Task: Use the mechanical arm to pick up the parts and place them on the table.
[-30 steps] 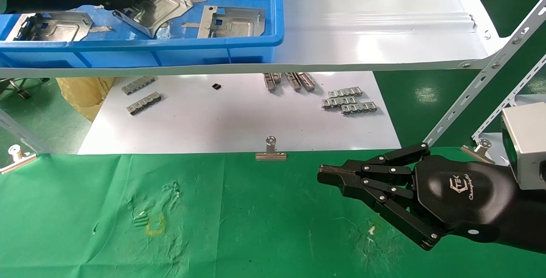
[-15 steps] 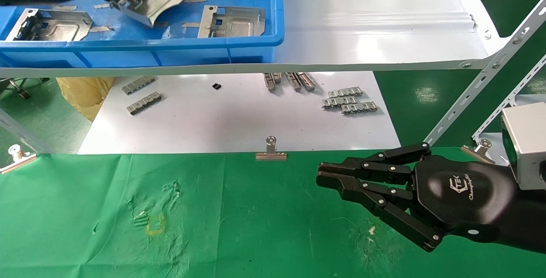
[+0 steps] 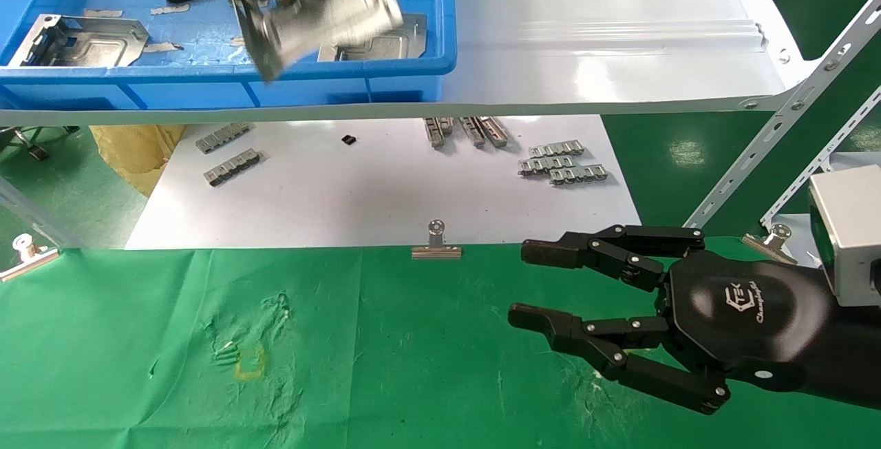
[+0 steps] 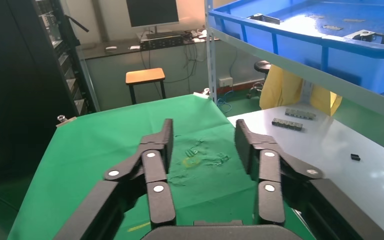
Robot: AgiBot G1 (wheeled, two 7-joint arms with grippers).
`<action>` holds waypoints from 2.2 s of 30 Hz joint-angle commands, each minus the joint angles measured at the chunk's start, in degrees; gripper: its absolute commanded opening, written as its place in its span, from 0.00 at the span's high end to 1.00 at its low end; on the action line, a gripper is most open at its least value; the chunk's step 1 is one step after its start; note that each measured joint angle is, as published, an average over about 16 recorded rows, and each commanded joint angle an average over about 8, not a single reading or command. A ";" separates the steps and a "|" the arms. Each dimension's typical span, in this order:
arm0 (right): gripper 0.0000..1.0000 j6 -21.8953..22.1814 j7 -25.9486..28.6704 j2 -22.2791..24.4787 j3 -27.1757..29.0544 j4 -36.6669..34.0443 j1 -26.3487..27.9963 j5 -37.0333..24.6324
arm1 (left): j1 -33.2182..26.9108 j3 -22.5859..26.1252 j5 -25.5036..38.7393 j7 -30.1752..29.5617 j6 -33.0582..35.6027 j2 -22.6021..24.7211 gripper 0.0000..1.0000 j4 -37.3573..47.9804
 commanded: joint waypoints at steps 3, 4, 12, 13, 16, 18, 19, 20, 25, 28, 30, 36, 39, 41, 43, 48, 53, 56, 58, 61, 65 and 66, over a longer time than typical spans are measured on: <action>0.00 0.00 0.00 0.00 0.00 0.00 0.00 0.00 | 2.33 0.52 -2.36 2.89 4.82 -1.23 1.00 -4.16; 0.00 0.00 0.00 0.00 0.00 0.00 0.00 0.00 | 3.52 1.16 -3.56 3.20 4.94 -1.88 1.00 -6.42; 0.00 0.00 0.00 0.00 0.00 0.00 0.00 0.00 | 13.05 10.00 -14.25 4.52 4.34 -10.76 1.00 -25.21; 0.00 0.00 0.00 0.00 0.00 0.00 0.00 0.00 | 13.72 11.25 -14.49 5.34 4.14 -11.65 1.00 -26.23; 0.00 0.00 0.00 0.00 0.00 0.00 0.00 0.00 | 15.22 14.56 -13.23 9.12 3.39 -13.10 1.00 -26.24; 0.00 0.00 0.00 0.00 0.00 0.00 0.00 0.00 | 16.09 16.41 -11.36 12.24 2.76 -13.21 1.00 -24.36; 0.00 0.00 0.00 0.00 0.00 0.00 0.00 0.00 | 16.51 17.22 -10.38 13.82 2.44 -13.09 1.00 -23.07; 0.00 0.00 0.00 0.00 0.00 0.00 0.00 0.00 | 16.95 17.92 -9.49 15.26 2.13 -12.87 1.00 -21.62; 0.00 0.00 0.00 0.00 0.00 0.00 0.00 0.00 | 19.24 20.56 -5.85 21.85 1.39 -10.94 1.00 -14.15; 0.00 0.00 0.00 0.00 0.00 0.00 0.00 0.00 | 20.68 21.44 -4.93 25.31 1.50 -9.70 1.00 -10.73; 0.00 0.00 0.00 0.00 0.00 0.00 0.00 0.00 | 21.60 21.82 -4.59 27.56 1.39 -8.99 0.94 -8.85; 0.00 0.00 0.00 0.00 0.00 0.00 0.00 0.00 | 23.59 22.37 -3.80 34.14 -0.55 -7.25 0.20 -4.01; 0.00 0.00 0.00 0.00 0.00 0.00 0.00 0.00 | 24.29 22.49 -3.57 36.40 -1.53 -6.37 0.00 -1.76; 0.00 0.00 0.00 0.00 0.00 0.00 0.00 0.00 | 24.52 22.59 -3.39 37.34 -1.96 -5.76 0.00 -0.39; 0.00 0.00 0.00 0.00 0.00 0.00 0.00 0.00 | 24.54 22.65 -3.30 37.94 -2.19 -5.21 0.00 0.87; 0.00 0.00 0.00 0.00 0.00 0.00 0.00 0.00 | 23.72 22.38 -3.72 37.78 -1.36 -4.65 0.00 3.70; 0.00 0.00 0.00 0.00 0.00 0.00 0.00 0.00 | 23.44 20.76 -6.37 34.31 2.18 -5.62 0.00 6.63; 0.00 0.00 0.00 0.00 0.00 0.00 0.00 0.00 | 24.21 19.47 -8.50 31.52 3.88 -6.46 0.00 8.00; 0.00 0.01 0.00 0.01 0.00 -0.01 -0.01 0.00 | 25.09 18.68 -9.83 30.01 4.43 -7.01 0.00 8.63; 0.00 0.01 0.00 0.01 0.00 -0.01 -0.01 0.00 | 25.88 18.09 -10.86 29.03 4.79 -7.43 0.00 9.04; 0.00 0.01 0.00 0.01 0.00 -0.01 -0.01 0.00 | 26.05 17.98 -11.07 29.20 4.84 -7.51 0.00 8.99; 0.00 0.01 0.00 0.01 0.00 -0.01 -0.01 0.00 | 25.97 18.03 -10.97 29.31 4.81 -7.47 0.00 8.91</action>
